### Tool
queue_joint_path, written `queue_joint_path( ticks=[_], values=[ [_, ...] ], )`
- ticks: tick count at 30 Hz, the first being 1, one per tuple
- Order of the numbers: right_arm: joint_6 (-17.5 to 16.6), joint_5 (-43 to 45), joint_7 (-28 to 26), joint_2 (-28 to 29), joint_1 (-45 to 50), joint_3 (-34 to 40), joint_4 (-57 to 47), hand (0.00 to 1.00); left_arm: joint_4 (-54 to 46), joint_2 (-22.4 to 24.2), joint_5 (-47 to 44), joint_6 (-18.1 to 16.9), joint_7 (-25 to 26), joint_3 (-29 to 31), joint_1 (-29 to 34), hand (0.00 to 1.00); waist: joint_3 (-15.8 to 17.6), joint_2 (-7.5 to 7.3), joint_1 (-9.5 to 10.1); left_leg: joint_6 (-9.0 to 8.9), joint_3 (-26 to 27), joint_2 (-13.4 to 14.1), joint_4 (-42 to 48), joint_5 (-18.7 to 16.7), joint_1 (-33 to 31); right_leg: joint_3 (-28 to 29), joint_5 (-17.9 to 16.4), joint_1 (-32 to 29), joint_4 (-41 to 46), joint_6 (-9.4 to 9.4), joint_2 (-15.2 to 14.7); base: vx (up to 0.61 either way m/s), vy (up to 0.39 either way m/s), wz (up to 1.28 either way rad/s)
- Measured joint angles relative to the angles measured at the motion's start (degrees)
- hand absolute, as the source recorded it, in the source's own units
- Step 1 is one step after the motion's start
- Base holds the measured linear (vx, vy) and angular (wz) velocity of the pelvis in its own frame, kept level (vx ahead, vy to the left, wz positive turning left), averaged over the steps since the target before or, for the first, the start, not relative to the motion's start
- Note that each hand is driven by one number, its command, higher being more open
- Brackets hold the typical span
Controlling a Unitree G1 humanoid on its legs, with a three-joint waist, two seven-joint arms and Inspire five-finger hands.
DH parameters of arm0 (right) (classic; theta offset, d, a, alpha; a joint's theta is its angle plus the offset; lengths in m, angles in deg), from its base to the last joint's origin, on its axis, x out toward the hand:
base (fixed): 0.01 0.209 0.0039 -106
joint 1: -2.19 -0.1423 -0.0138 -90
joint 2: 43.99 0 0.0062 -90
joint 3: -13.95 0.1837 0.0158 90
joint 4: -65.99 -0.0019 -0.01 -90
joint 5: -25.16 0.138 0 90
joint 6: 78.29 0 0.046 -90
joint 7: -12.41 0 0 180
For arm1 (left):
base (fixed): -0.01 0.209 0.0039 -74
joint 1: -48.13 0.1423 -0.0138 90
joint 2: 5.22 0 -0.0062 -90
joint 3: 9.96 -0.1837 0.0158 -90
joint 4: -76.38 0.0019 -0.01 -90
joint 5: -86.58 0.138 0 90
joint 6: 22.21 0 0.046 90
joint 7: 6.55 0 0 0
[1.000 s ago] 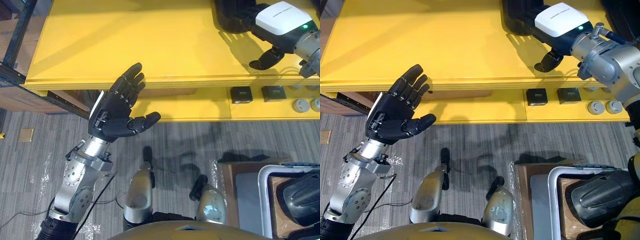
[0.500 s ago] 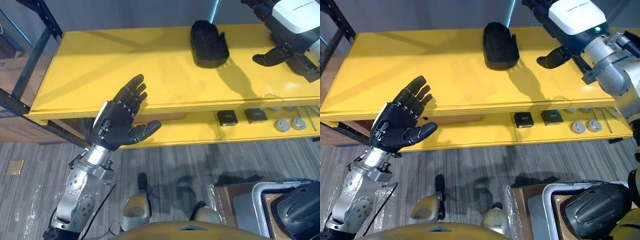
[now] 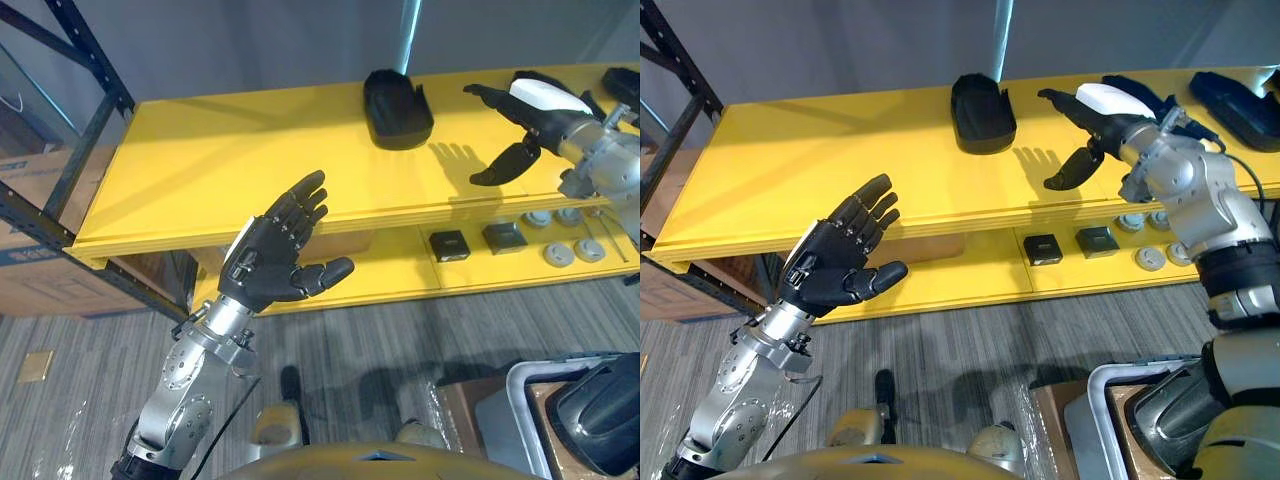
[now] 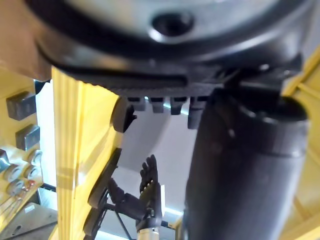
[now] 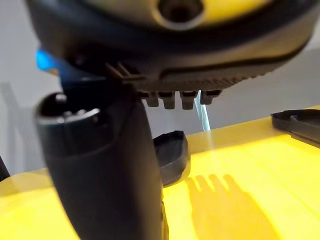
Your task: Walk over and take three plastic housings, then place them on the shelf
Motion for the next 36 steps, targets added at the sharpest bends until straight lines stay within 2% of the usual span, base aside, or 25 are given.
queue_joint_path(
  ticks=[4, 6, 9, 12, 17, 22, 26, 32, 36],
  values=[
    [-0.36, -0.07, 0.20, 0.69, -6.13, -1.75, 3.52, 1.00, 0.00, -0.01, 0.00, -0.40, 0.16, 0.16, -0.01, 1.00, 0.95, 0.13, 1.36, 0.33, -0.66, -0.25, 0.04, 0.46, -0.76, -0.49, 0.54, -0.18, 0.04, 0.37, -0.05, 0.00, -0.028, 0.10],
    [-2.33, -0.07, 0.69, 0.70, -8.70, -2.74, 3.65, 1.00, 0.00, -0.02, 0.00, -0.48, 0.19, 0.22, -0.01, 1.00, 1.72, 0.36, 2.01, 0.26, -0.69, -0.25, 0.04, 0.41, -0.84, -0.52, 0.51, -0.26, 0.09, 0.34, -0.05, 0.00, -0.040, 0.02],
    [-4.03, -0.07, 1.57, 0.71, -10.41, -4.54, 3.64, 1.00, 0.00, -0.02, 0.00, -0.64, 0.34, 0.22, -0.02, 1.00, 2.56, 0.42, 2.25, 0.25, -0.79, -0.25, 0.03, 0.41, -1.11, -0.58, 0.22, -0.60, 0.48, -0.04, -0.13, 0.00, -0.047, 0.01],
    [-4.02, -0.48, 1.55, 0.71, -11.80, -6.30, 3.69, 1.00, 0.00, -0.02, -0.02, -1.14, 0.41, 0.22, -0.34, 1.00, 4.01, 0.58, 2.16, 0.25, -1.00, -0.21, 0.06, 0.54, -1.10, -0.64, 0.10, -0.82, 1.26, -0.04, -0.24, -0.01, -0.046, 0.02],
    [-2.41, -0.51, 1.23, 0.72, -15.26, -9.09, 3.97, 1.00, 0.00, -0.01, -0.01, -1.53, 0.94, 0.21, -0.94, 1.00, 7.26, 1.36, 2.25, 0.14, -1.26, -0.09, 0.07, 1.05, -1.80, -0.57, -0.88, -2.54, 3.81, -0.38, -0.69, -0.04, -0.048, 0.02],
    [2.57, -0.77, 0.21, 1.40, -17.80, -10.57, 7.27, 1.00, 0.00, -0.02, -0.04, -1.64, 2.00, 0.24, -2.16, 1.00, 9.89, 1.99, 2.75, 0.18, -1.83, -0.29, 0.08, 1.55, -3.12, -0.65, -1.77, -4.37, 6.00, -0.46, -1.30, -0.03, -0.050, 0.05],
    [3.18, -2.85, 0.10, 1.42, -18.12, -11.10, 7.77, 1.00, -0.01, -0.02, -0.04, -1.88, 2.34, 0.27, -2.76, 1.00, 11.52, 2.16, 2.76, 0.30, -2.12, -0.43, 0.10, 1.77, -3.52, -0.78, -2.20, -4.87, 6.81, -0.48, -1.58, 0.00, -0.064, 0.04],
    [4.21, -2.88, -0.14, 1.43, -20.22, -12.23, 8.30, 1.00, -0.06, -0.02, -0.03, -2.45, 2.40, 0.27, -2.73, 1.00, 11.89, 2.17, 2.63, 0.59, -2.22, -0.79, 0.11, 2.07, -3.74, -0.71, -3.11, -5.62, 8.18, -0.49, -2.23, 0.01, -0.062, 0.02],
    [4.87, -2.84, -2.09, 1.46, -21.83, -13.05, 8.23, 1.00, -0.11, -0.02, -0.03, -2.87, 2.39, 0.95, -2.81, 1.00, 13.10, 2.20, 2.41, 0.43, -2.30, -0.78, 0.11, 1.96, -3.55, -0.68, -3.70, -5.80, 9.14, -0.55, -2.42, -0.01, -0.058, 0.01]
  ],
)
